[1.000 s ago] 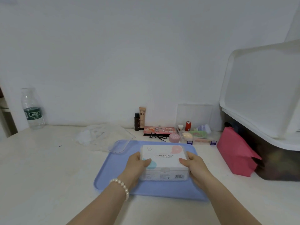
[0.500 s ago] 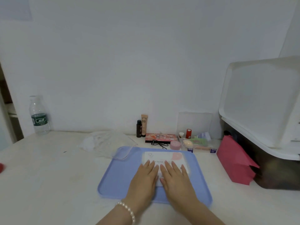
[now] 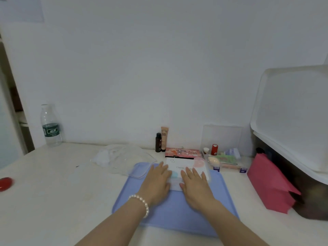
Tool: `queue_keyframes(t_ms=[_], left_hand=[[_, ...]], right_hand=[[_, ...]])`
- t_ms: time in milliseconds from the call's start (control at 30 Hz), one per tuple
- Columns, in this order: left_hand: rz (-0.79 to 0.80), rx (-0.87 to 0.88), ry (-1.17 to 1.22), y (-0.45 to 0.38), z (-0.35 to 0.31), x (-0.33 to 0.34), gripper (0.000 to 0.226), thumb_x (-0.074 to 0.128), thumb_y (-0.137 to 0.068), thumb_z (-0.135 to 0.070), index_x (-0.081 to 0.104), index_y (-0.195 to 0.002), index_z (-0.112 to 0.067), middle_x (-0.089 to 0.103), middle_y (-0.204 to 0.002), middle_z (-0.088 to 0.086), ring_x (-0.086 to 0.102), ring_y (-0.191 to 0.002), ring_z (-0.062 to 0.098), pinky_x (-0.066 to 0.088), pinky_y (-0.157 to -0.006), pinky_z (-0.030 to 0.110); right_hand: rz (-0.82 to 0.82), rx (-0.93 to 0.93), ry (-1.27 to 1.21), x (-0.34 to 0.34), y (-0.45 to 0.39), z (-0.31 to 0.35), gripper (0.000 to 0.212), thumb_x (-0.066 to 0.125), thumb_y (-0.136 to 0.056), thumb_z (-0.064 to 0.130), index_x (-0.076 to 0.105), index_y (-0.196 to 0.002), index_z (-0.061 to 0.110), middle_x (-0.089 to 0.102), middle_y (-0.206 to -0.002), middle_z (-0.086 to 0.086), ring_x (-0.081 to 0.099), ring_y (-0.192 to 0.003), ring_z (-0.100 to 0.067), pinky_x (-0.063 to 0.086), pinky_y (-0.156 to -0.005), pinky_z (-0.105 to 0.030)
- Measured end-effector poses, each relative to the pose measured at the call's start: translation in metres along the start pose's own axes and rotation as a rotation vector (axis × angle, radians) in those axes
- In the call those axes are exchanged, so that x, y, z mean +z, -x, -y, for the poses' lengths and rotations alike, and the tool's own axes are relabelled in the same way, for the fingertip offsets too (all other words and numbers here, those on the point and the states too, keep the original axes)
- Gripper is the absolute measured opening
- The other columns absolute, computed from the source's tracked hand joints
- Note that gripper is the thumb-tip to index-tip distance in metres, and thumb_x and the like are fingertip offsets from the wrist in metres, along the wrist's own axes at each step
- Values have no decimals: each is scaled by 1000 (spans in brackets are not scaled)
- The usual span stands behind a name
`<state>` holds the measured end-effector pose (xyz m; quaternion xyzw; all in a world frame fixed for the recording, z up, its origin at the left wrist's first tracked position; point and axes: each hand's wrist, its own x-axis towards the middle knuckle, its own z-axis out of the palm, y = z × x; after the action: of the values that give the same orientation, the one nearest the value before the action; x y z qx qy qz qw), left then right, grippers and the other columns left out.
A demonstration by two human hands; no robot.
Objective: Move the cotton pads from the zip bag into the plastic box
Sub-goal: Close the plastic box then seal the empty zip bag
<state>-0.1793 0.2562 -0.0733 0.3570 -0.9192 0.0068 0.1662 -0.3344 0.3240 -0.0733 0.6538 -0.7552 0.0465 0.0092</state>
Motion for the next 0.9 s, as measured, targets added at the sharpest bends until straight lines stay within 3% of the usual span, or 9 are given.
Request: queue_keyframes(t_ms=[100, 233, 333, 400, 467, 533, 600, 700, 900], left_hand=[[-147, -111, -198, 11, 24, -8, 39, 74, -37, 0, 67, -73, -15, 66, -101, 16, 61, -107, 41, 23, -109, 57], [-154, -328, -436, 30, 59, -24, 41, 72, -30, 7, 65, -63, -17, 58, -122, 27, 49, -120, 47, -1, -107, 58], [-89, -423, -529, 34, 86, -33, 33, 82, -35, 2, 62, -55, -17, 60, -120, 27, 51, -115, 51, 3, -106, 64], [-14, -455, -539, 36, 92, -45, 24, 79, -55, -3, 67, -69, -18, 64, -108, 15, 59, -105, 40, 17, -105, 65], [12, -425, -552, 31, 97, -55, 30, 50, -82, 0, 62, -103, -16, 56, -115, 6, 52, -111, 29, 15, -111, 56], [-22, -345, -533, 23, 102, -68, 36, 37, -86, 3, 56, -111, -16, 54, -115, 3, 50, -112, 25, 15, -112, 46], [-151, -248, -431, 18, 104, -85, 27, 40, -89, -1, 59, -103, -15, 58, -104, 5, 56, -100, 28, 28, -101, 39], [-315, -76, -215, 11, 109, -119, 13, 48, -89, -8, 60, -85, -8, 60, -81, 12, 57, -72, 33, 36, -72, 35], [-322, -123, 332, 12, 104, -174, 18, 47, -93, -15, 55, -77, -12, 57, -85, 10, 50, -80, 21, 36, -74, 26]], right_hand=[[-14, 33, -4, 1, -6, 4, 52, 23, -101, 36, 12, -149, 19, 6, -158, -3, 1, -145, -24, -2, -116, -45], [-137, 67, 36, -3, -12, 14, 48, 30, -98, 31, 22, -145, 19, 12, -156, -6, 4, -145, -25, -2, -115, -46], [-285, -73, 18, -2, -20, 31, 53, 54, -85, 15, 41, -136, 18, 26, -151, -15, 22, -140, -30, 11, -115, -45], [-377, -179, -3, 3, -30, 41, 59, 79, -56, 7, 65, -112, 18, 54, -130, -20, 54, -117, -37, 42, -98, -45], [-377, -227, 15, 2, -38, 49, 63, 83, -40, 4, 71, -99, 22, 63, -116, -18, 64, -100, -36, 52, -83, -40], [-336, -289, -63, -6, -44, 59, 60, 75, -57, 3, 66, -113, 23, 48, -136, -19, 51, -120, -39, 42, -97, -42], [-328, -313, -117, -13, -56, 64, 58, 64, -76, 5, 52, -131, 21, 19, -153, -16, 25, -137, -37, 24, -109, -41], [-470, -265, -201, -39, -72, 70, 59, 69, -76, 15, 48, -131, 21, 14, -153, -12, 28, -134, -34, 27, -107, -38], [-534, -385, -386, -125, -76, 91, 75, 78, -68, 24, 40, -132, 27, 2, -155, -4, 6, -140, -21, 13, -112, -34]])
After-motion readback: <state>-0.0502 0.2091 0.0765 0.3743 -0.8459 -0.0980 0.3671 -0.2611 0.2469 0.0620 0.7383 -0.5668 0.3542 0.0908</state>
